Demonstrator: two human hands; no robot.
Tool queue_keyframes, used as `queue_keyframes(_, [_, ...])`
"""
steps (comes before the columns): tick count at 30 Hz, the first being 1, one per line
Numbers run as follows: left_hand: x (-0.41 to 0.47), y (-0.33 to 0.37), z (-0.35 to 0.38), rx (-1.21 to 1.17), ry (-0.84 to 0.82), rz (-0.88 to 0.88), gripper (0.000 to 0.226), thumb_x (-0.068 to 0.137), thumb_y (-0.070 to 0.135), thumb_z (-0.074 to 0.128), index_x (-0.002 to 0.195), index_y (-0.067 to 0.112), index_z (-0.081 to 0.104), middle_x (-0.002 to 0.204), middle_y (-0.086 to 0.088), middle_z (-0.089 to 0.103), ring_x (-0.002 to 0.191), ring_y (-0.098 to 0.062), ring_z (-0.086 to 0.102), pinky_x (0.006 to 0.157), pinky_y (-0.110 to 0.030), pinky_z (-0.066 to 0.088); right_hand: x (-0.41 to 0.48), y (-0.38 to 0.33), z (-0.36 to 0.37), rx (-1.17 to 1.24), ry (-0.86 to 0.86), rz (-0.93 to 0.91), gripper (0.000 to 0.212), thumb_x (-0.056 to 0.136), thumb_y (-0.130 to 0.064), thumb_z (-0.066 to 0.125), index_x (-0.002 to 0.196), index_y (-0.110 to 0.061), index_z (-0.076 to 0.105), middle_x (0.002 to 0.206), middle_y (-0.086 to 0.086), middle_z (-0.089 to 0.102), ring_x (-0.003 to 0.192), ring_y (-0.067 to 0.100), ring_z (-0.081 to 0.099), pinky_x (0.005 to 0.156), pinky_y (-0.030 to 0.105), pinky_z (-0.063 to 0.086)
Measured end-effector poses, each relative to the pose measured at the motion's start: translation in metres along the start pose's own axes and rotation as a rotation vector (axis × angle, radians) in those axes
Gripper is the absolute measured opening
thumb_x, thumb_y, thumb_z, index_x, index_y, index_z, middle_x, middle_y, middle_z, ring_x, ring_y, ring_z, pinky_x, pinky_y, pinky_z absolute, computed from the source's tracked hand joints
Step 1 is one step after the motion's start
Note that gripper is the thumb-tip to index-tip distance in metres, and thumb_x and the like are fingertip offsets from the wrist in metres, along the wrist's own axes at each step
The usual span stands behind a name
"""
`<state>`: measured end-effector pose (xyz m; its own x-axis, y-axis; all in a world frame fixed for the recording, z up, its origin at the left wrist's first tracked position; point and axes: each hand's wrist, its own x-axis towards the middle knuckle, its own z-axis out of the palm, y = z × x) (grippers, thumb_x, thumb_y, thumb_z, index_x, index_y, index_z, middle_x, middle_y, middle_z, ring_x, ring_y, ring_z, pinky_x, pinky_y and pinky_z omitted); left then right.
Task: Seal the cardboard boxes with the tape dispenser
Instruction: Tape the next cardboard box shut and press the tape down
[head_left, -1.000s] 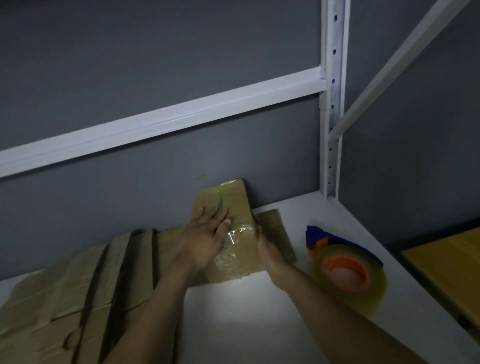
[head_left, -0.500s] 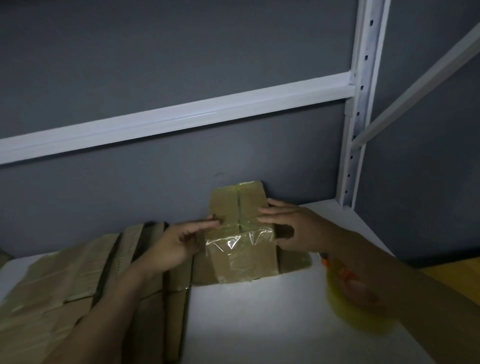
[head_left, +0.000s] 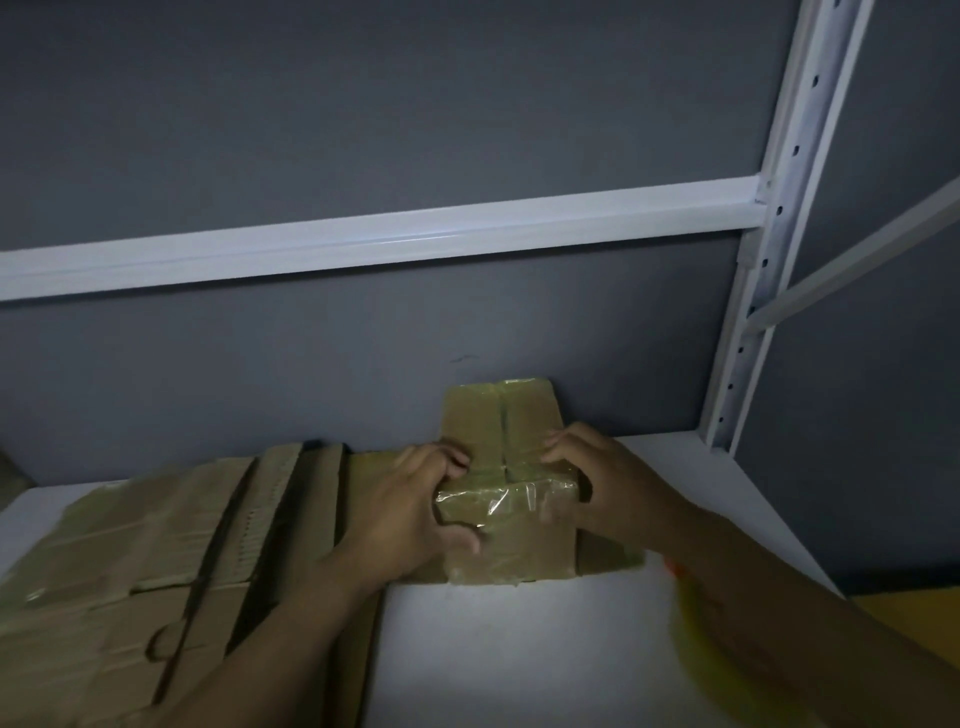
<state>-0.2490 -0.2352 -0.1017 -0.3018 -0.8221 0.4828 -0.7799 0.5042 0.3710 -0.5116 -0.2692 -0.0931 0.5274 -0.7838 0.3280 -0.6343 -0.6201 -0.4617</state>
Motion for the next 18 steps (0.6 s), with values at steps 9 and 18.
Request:
queue_keyframes(9, [0.014,0.014,0.019,0.124,0.166,-0.021,0.065,0.069,0.081,0.051,0.093,0.021,0.062,0.092,0.013,0.047,0.086,-0.006,0.041,0.07,-0.008,0.029,0.023,-0.003,0.042,-0.179,0.355,-0.033,0.056,0.074,-0.071,0.05,0.085,-0.02,0.07,0.096,-0.009,0.057,0.088,0.015,0.047,0.068,0.038,0.049])
queue_keyframes(18, [-0.004,-0.015,-0.004,-0.072,-0.043,0.083,0.052,0.089,0.065,0.045,0.128,0.035,0.06,0.125,0.025,0.055,0.119,0.002,0.046,0.1,-0.016,0.035,-0.002,0.013,0.024,0.163,0.079,-0.037,0.034,0.094,-0.034,0.055,0.127,-0.038,0.05,0.134,-0.022,0.044,0.126,-0.018,0.027,0.108,0.013,0.022])
